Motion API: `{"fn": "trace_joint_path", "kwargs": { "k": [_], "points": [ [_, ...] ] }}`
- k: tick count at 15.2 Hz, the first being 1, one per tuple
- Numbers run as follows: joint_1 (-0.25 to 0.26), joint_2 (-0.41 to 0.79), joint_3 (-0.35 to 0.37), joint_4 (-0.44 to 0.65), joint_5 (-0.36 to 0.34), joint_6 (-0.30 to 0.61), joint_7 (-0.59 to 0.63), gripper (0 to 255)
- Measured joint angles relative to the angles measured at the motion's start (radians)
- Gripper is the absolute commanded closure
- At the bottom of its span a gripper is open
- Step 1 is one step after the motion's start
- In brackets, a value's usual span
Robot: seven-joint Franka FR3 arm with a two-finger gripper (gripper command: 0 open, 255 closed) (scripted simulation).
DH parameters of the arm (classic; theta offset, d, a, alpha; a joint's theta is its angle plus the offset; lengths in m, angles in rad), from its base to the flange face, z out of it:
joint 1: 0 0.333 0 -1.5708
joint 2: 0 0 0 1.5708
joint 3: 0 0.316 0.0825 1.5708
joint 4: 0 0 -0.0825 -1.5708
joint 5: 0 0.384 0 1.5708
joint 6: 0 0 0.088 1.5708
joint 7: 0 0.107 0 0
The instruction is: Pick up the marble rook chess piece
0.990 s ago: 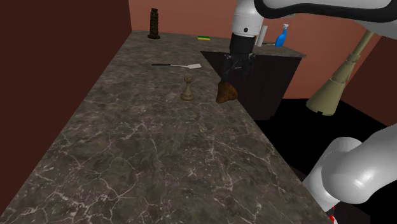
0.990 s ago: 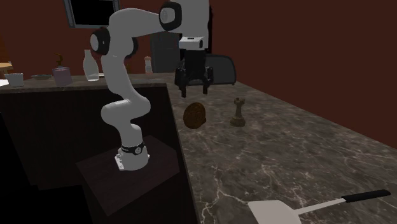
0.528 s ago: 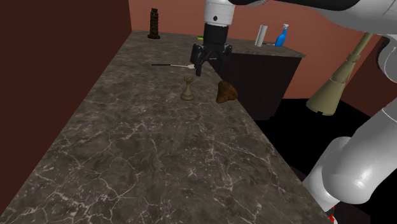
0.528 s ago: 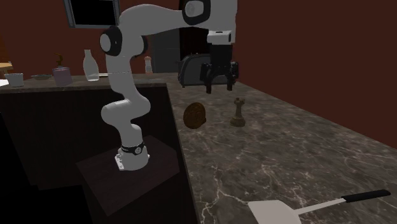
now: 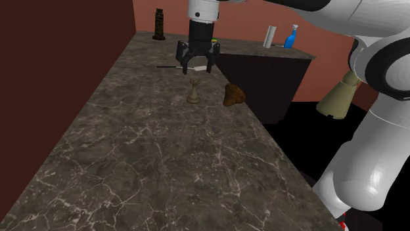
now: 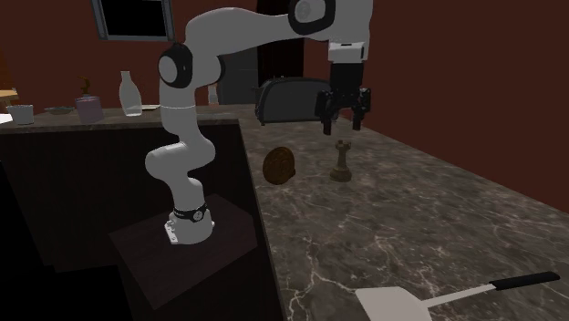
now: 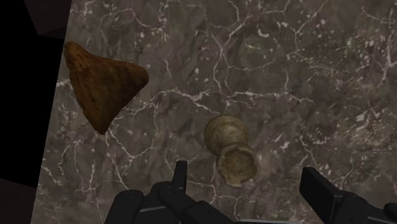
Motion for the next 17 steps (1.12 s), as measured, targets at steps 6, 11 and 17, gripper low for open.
{"fn": "trace_joint_path", "kwargs": {
  "k": [6, 11, 17],
  "points": [
    [-0.002, -0.024, -0.001, -0.102, 0.006, 0.079, -0.001, 255],
    [-0.002, -0.025, -0.001, -0.106, 0.006, 0.083, 0.000, 255],
    [-0.002, -0.024, -0.001, -0.098, 0.006, 0.076, 0.000, 255]
  ]
}}
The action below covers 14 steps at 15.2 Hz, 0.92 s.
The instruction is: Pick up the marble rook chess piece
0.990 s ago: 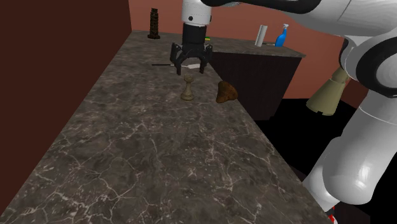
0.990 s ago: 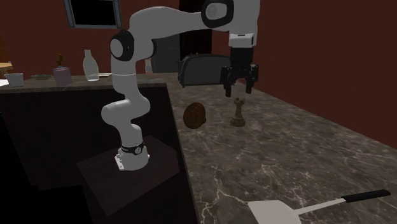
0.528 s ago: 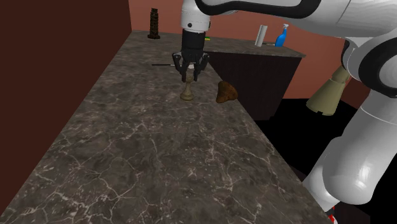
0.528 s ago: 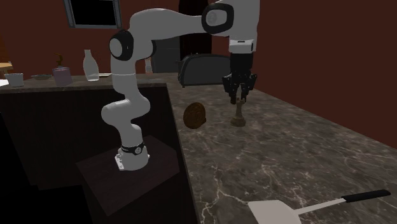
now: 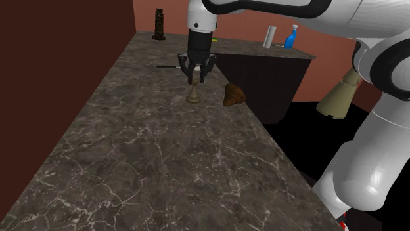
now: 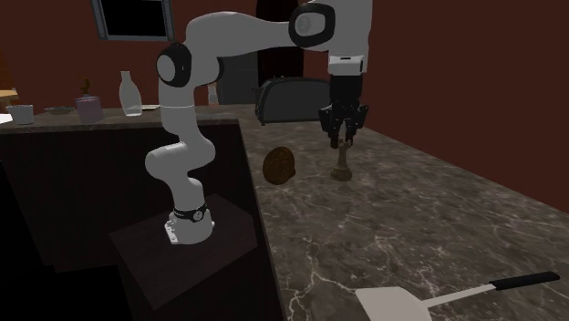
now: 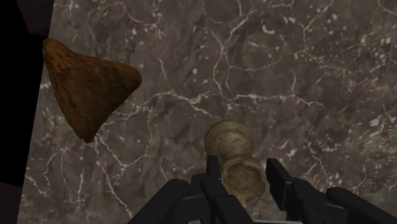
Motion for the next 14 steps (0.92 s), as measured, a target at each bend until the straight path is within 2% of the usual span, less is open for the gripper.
{"fn": "trace_joint_path", "kwargs": {
  "k": [7, 14],
  "points": [
    [0.006, 0.033, 0.004, 0.129, -0.008, -0.097, 0.007, 255],
    [0.016, 0.096, 0.008, 0.314, -0.025, -0.221, 0.014, 255]
  ]
}}
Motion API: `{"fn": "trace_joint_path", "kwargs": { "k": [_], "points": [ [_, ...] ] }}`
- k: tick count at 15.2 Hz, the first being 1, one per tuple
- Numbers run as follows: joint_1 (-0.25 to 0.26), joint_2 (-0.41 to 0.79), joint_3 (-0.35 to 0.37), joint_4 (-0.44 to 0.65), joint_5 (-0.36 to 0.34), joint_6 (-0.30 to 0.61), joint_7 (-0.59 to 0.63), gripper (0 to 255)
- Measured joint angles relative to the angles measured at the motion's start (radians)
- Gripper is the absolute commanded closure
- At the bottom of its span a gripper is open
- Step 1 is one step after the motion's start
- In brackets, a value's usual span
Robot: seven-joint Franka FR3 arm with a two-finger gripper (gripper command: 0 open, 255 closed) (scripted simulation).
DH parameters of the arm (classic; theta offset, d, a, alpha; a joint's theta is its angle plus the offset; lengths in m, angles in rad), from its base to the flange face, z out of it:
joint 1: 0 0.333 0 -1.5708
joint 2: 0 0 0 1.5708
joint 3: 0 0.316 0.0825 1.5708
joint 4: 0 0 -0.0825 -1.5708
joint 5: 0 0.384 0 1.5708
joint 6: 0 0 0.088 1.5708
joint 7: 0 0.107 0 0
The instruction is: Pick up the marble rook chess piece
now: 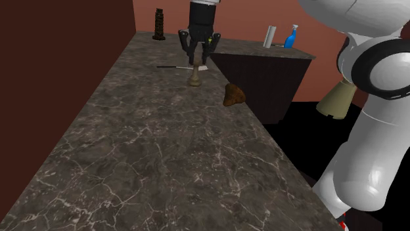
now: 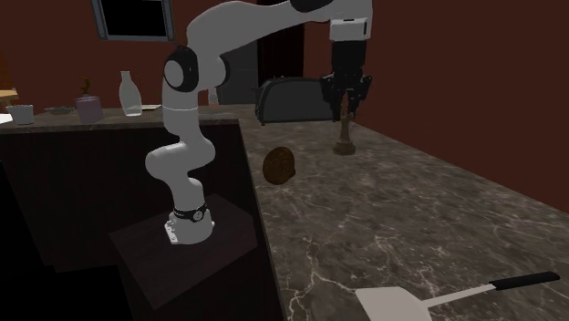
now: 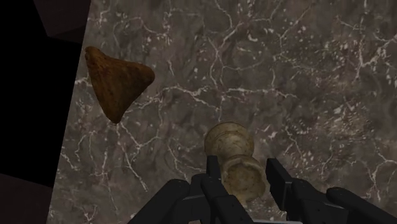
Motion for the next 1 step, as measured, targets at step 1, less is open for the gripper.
{"fn": "trace_joint_path", "kwargs": {
  "k": [1],
  "points": [
    [0.002, 0.007, 0.001, 0.019, -0.002, -0.013, 0.001, 255]
  ]
}}
